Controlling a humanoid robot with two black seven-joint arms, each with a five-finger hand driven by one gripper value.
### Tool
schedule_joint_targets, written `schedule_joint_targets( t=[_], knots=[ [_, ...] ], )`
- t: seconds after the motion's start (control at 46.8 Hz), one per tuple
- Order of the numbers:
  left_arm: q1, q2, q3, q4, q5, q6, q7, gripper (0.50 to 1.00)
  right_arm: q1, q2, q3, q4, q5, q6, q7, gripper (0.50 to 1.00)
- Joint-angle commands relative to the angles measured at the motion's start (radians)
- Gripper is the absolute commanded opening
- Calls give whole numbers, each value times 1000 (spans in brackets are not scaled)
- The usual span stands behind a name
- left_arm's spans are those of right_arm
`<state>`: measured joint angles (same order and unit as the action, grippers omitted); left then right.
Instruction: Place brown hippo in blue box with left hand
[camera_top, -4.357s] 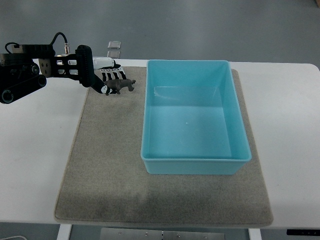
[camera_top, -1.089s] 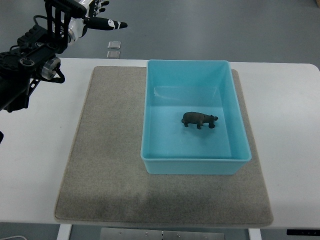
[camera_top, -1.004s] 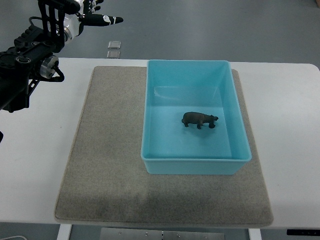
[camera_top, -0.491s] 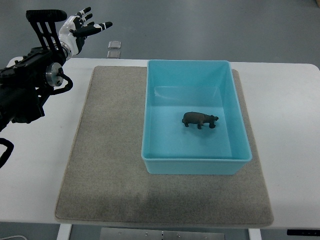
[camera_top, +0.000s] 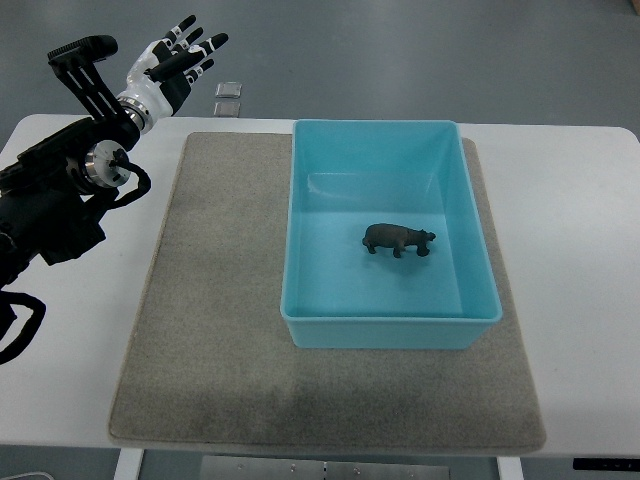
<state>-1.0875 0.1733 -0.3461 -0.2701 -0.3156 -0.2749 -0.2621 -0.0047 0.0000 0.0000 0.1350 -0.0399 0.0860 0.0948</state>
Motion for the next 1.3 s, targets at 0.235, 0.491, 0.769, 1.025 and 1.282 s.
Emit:
schedule_joint_targets(
  t=[0.235, 0.491, 0.769, 1.025, 1.282],
  knots=[
    [32, -20, -5, 0, -51, -15, -25, 994, 0, 0, 0, 0, 0, 0, 0, 936],
    [31, -18, -5, -1, -50, -15, -43, 994, 0, 0, 0, 0, 0, 0, 0, 936],
    [31, -14, -5, -8, -50, -21, -43, 994, 0, 0, 0, 0, 0, 0, 0, 936],
    [31, -11, -5, -6, -50, -32, -43, 994, 0, 0, 0, 0, 0, 0, 0, 936],
    [34, -5, -7, -1, -50, -35, -43, 994, 2, 0, 5, 58, -6, 14, 0, 936]
  ],
)
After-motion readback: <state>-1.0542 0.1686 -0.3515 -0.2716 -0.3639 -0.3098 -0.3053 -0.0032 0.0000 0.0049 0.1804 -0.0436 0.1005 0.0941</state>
